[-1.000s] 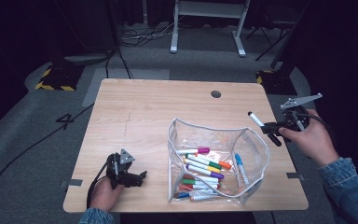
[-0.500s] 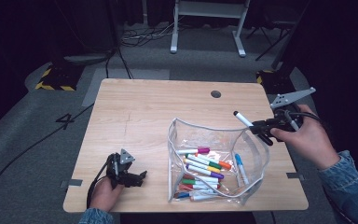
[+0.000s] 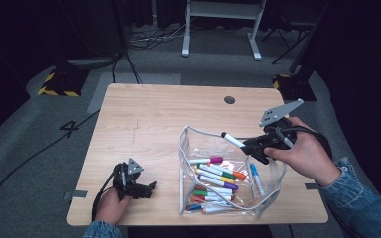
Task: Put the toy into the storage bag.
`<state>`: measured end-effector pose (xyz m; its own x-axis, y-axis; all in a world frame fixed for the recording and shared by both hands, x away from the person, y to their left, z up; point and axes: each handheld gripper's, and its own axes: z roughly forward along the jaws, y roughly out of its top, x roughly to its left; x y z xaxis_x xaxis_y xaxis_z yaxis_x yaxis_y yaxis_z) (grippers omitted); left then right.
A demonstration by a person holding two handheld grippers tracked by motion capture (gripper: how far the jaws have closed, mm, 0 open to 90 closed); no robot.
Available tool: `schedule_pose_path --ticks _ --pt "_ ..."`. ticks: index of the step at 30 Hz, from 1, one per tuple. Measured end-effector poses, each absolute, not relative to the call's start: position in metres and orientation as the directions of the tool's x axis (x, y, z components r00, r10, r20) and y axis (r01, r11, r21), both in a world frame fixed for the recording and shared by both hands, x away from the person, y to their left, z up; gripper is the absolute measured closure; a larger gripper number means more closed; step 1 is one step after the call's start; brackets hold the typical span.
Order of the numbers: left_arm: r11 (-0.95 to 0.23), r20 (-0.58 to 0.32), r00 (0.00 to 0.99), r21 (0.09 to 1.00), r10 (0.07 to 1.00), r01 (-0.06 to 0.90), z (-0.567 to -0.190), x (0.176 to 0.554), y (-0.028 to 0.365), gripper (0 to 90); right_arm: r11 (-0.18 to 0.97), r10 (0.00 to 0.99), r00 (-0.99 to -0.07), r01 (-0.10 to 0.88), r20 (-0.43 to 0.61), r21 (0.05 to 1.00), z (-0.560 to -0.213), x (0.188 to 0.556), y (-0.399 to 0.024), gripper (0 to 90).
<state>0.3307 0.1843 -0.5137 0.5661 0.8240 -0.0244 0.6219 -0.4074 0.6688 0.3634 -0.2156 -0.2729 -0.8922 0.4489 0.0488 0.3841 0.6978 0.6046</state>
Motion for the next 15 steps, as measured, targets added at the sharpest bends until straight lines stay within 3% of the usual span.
schedule_pose_path --ticks 15 --pt "-0.407 -0.025 0.566 0.669 0.824 0.622 -0.514 0.331 0.184 0.0 0.799 0.317 -0.944 0.32 0.095 0.509 -0.311 0.354 -0.162 77.1"
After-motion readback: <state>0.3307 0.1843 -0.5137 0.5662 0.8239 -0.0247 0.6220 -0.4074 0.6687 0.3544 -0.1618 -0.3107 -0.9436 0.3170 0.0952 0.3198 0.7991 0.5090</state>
